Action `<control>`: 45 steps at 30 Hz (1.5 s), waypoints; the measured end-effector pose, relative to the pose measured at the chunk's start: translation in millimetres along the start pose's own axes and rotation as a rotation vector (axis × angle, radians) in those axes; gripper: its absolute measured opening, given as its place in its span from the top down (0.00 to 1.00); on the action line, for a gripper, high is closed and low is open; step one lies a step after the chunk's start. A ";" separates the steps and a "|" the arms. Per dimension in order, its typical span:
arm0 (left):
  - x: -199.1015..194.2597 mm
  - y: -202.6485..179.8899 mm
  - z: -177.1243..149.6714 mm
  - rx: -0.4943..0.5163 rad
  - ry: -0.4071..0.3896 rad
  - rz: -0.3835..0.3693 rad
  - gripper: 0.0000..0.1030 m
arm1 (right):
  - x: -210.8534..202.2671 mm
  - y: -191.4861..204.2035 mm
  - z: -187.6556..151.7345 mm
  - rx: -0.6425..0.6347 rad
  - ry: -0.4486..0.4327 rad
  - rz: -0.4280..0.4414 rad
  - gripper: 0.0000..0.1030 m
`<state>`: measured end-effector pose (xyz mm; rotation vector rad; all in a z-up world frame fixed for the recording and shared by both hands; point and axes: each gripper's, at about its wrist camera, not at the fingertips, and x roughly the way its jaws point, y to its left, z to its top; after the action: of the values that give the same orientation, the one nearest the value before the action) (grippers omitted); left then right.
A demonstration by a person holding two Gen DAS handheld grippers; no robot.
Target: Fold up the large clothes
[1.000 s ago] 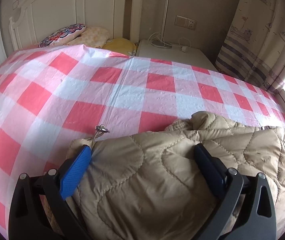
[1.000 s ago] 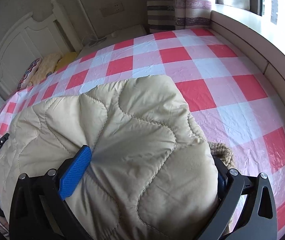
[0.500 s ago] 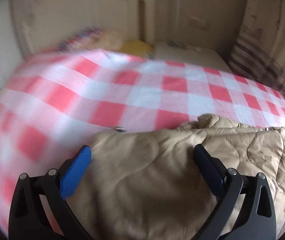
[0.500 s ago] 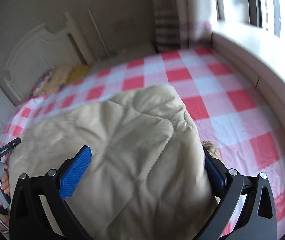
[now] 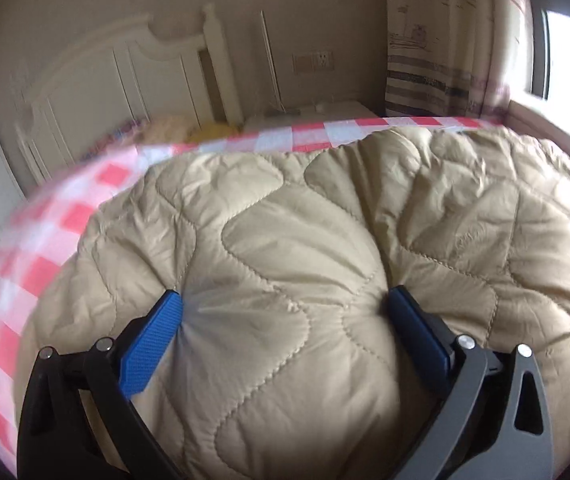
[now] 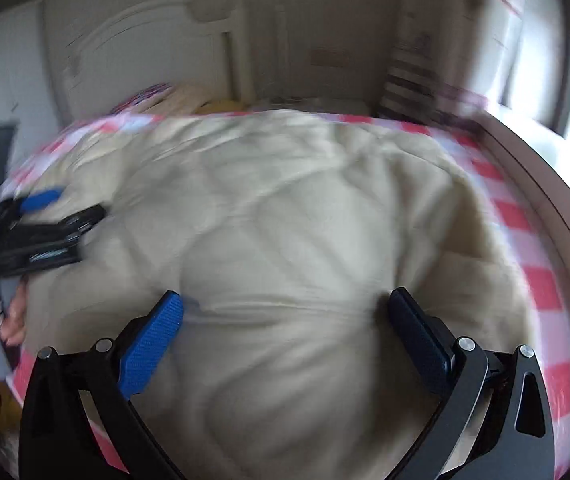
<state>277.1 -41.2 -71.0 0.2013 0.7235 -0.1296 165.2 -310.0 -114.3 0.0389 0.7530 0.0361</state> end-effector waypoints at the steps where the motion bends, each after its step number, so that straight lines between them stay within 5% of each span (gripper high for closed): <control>1: 1.1 0.9 -0.7 0.009 0.001 -0.013 0.02 | -2.9 -17.1 1.3 0.044 -0.008 -0.023 0.05; 5: 1.0 0.1 -4.8 0.014 -0.020 0.005 0.02 | -8.0 -68.8 -7.0 0.204 0.023 -0.188 0.05; 8: -0.4 -2.5 -6.4 0.012 -0.023 0.013 0.02 | -24.6 -84.9 -16.9 0.356 -0.009 -0.161 0.05; 12: -1.5 -4.1 -6.1 0.012 -0.024 0.016 0.02 | -67.6 -38.1 4.1 0.210 -0.214 -0.213 0.04; 14: -1.4 -1.8 -5.8 0.008 -0.024 0.012 0.02 | -69.6 -17.6 14.4 0.161 -0.239 -0.142 0.04; 22: -1.2 -2.2 -5.8 0.006 -0.023 0.010 0.02 | 34.8 23.7 49.9 0.008 0.028 -0.090 0.04; 28: -0.6 1.2 -6.1 0.000 -0.024 0.001 0.02 | 67.2 -20.4 56.6 0.180 0.090 -0.044 0.05; 34: -0.8 10.2 -5.0 0.001 -0.022 -0.022 0.02 | 35.2 -39.0 41.3 0.236 0.021 -0.074 0.05; 42: -0.1 11.2 -5.0 -0.006 -0.017 -0.039 0.02 | -70.3 -67.7 -30.0 0.360 -0.137 0.115 0.05; 45: -0.3 10.5 -5.0 -0.006 -0.017 -0.038 0.02 | -97.6 -80.3 -59.6 0.412 -0.113 0.138 0.05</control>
<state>275.7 -29.9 -73.0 0.1809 0.7107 -0.1656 54.8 -393.4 -94.9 0.4816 0.6338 0.0095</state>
